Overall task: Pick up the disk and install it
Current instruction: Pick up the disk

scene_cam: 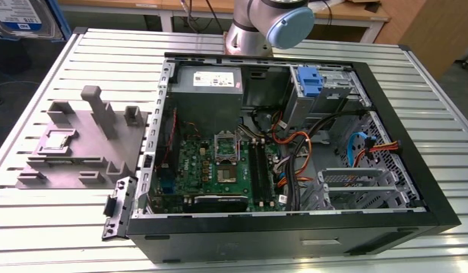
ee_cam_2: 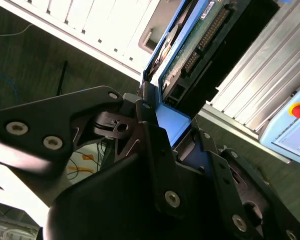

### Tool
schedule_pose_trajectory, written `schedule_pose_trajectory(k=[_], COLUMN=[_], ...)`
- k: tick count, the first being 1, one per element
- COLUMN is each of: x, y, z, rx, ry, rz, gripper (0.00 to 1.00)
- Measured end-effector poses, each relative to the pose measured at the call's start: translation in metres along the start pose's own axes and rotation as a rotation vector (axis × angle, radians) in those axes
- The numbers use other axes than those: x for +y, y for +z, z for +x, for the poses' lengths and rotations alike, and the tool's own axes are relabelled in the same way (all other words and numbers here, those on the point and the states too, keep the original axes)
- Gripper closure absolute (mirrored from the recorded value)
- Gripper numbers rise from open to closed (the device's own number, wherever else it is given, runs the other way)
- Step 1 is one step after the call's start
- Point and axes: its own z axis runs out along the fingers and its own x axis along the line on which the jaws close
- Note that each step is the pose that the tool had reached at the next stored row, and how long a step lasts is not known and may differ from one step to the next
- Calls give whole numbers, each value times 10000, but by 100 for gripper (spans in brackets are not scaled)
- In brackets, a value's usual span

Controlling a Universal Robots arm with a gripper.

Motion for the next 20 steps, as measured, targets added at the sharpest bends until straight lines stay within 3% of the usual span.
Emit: schedule_pose_trajectory(k=[5, 14, 20], x=[-3, -96, -99], y=[-1, -3, -4], z=[-1, -1, 12], rx=[-1, 0, 0], ry=[1, 0, -1], rz=[1, 0, -1], gripper=[63, 63, 63])
